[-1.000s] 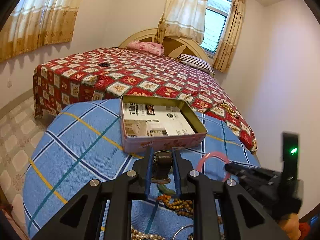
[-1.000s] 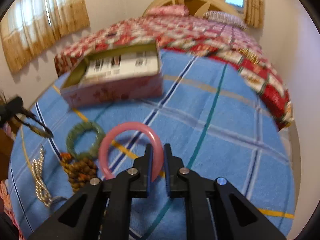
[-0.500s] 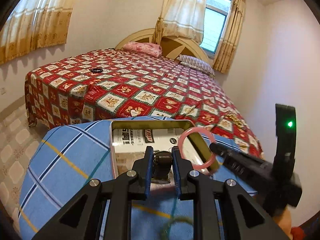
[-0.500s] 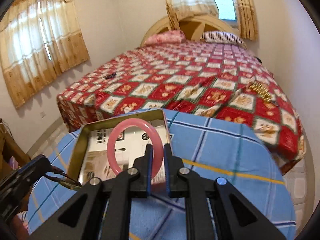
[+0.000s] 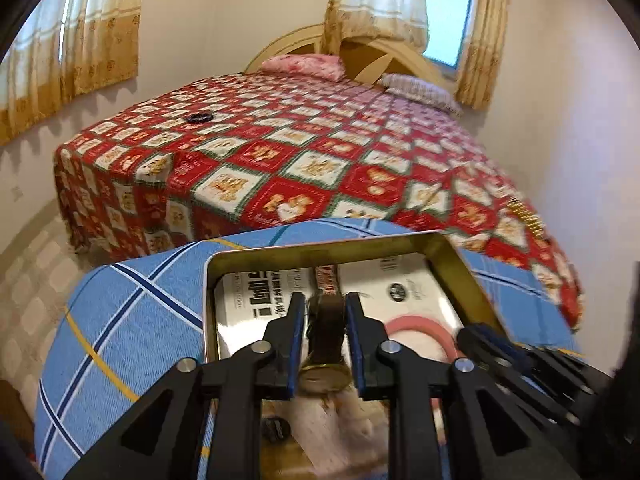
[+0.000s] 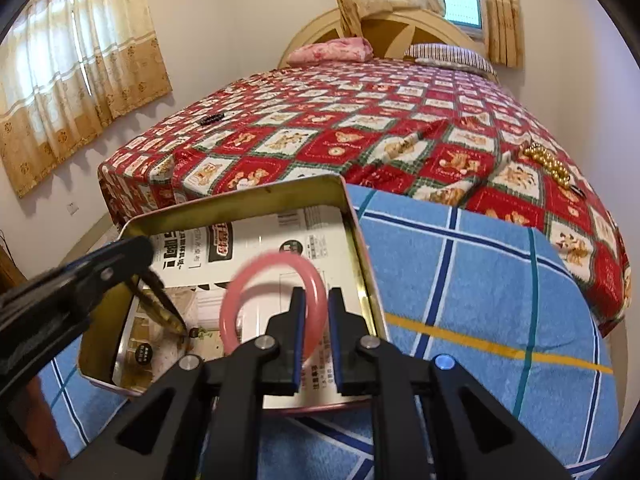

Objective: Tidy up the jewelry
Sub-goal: 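Carry the watch and pink bangle into the pink tin and open both grippers, then move the left gripper to the pearl necklace and grasp it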

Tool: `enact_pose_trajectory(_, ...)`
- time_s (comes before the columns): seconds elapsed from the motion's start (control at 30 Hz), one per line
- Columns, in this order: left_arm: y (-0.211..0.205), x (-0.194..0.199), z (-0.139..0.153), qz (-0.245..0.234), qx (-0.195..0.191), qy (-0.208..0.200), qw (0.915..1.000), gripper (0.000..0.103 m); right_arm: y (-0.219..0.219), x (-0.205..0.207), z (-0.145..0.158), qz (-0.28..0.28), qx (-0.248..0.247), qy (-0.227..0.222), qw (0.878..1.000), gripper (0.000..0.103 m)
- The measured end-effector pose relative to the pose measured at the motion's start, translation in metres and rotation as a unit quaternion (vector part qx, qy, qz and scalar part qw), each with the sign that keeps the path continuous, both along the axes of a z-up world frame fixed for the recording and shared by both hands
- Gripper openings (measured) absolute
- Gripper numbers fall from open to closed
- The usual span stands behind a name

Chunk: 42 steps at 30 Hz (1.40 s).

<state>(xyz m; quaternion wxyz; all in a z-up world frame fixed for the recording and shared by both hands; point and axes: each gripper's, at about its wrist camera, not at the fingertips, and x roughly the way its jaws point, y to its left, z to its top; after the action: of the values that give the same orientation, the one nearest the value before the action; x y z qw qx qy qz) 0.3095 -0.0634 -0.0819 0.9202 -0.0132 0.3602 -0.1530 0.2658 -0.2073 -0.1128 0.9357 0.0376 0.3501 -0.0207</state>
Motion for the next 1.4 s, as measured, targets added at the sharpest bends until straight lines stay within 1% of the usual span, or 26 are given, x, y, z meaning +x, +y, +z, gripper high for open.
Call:
enact_pose_trajectory(0.03, -0.002, 0.004, -0.004, 0.007, 0.012, 0.006, 0.9999, 0.048, -0.001, -0.001, 0.0, 0.001, 0.006, -0.003, 1.0, 0.017)
enact_pose_trajectory(0.07, -0.004, 0.007, -0.007, 0.014, 0.021, 0.012, 0.9996, 0.054, -0.002, -0.001, 0.001, 0.003, 0.011, -0.006, 1.0, 0.017)
enact_pose_trajectory(0.1, -0.004, 0.008, -0.01, 0.021, 0.025, 0.015, 0.9994, 0.057, -0.003, -0.004, 0.004, 0.006, 0.019, -0.015, 1.0, 0.019)
enact_pose_trajectory(0.17, -0.003, 0.006, -0.009, 0.031, 0.026, 0.017, 0.999, 0.057, -0.003, -0.007, 0.012, 0.004, 0.022, -0.037, 0.999, 0.019)
enact_pose_trajectory(0.2, -0.003, 0.005, -0.008, 0.033, 0.028, 0.017, 0.9989, 0.058, -0.003, -0.011, 0.017, 0.0, 0.019, -0.05, 0.999, 0.022)
enact_pose_trajectory(0.27, -0.001, 0.0, -0.003, 0.043, 0.034, 0.013, 0.9984, 0.058, -0.004, -0.017, 0.024, -0.01, 0.014, -0.073, 0.997, 0.039)
enact_pose_trajectory(0.3, 0.0, -0.003, -0.001, 0.049, 0.037, 0.011, 0.9981, 0.059, -0.005, -0.02, 0.026, -0.016, 0.014, -0.082, 0.996, 0.06)
enact_pose_trajectory(0.33, 0.001, -0.006, 0.001, 0.051, 0.04, 0.011, 0.9979, 0.06, -0.007, -0.022, 0.028, -0.022, 0.013, -0.09, 0.996, 0.071)
enact_pose_trajectory(0.43, 0.003, -0.016, 0.005, 0.051, 0.052, 0.015, 0.9972, 0.06, -0.008, -0.026, 0.033, -0.029, 0.009, -0.083, 0.996, 0.071)
enact_pose_trajectory(0.53, 0.005, -0.032, 0.01, 0.058, 0.076, 0.003, 0.9954, 0.06, -0.011, -0.039, 0.037, -0.03, 0.005, -0.084, 0.996, 0.071)
enact_pose_trajectory(0.63, 0.007, -0.05, 0.014, 0.063, 0.104, -0.01, 0.9925, 0.06, -0.012, -0.059, 0.041, -0.038, -0.015, -0.083, 0.996, 0.071)
enact_pose_trajectory(0.7, 0.009, -0.062, 0.015, 0.063, 0.112, -0.014, 0.9916, 0.06, -0.015, -0.073, 0.042, -0.042, -0.022, -0.075, 0.996, 0.071)
enact_pose_trajectory(0.77, 0.012, -0.075, 0.017, 0.066, 0.116, -0.014, 0.991, 0.06, -0.017, -0.083, 0.04, -0.043, -0.017, -0.063, 0.997, 0.071)
enact_pose_trajectory(0.97, 0.022, -0.113, 0.021, 0.069, 0.099, -0.012, 0.9926, 0.06, -0.021, -0.119, 0.036, -0.049, -0.001, -0.04, 0.998, 0.071)
enact_pose_trajectory(1.07, 0.028, -0.131, 0.022, 0.071, 0.095, -0.013, 0.9928, 0.06, -0.02, -0.138, 0.036, -0.048, 0.001, -0.036, 0.998, 0.071)
enact_pose_trajectory(1.13, 0.037, -0.142, 0.021, 0.075, 0.086, -0.011, 0.9934, 0.06, -0.019, -0.145, 0.036, -0.05, 0.002, -0.033, 0.998, 0.071)
enact_pose_trajectory(1.33, 0.076, -0.173, 0.005, 0.105, 0.047, 0.012, 0.9932, 0.06, -0.018, -0.164, 0.031, -0.046, 0.011, -0.021, 0.999, 0.071)
enact_pose_trajectory(1.4, 0.085, -0.182, 0.001, 0.11, 0.04, 0.015, 0.993, 0.06, -0.016, -0.168, 0.028, -0.041, 0.01, -0.016, 0.999, 0.071)
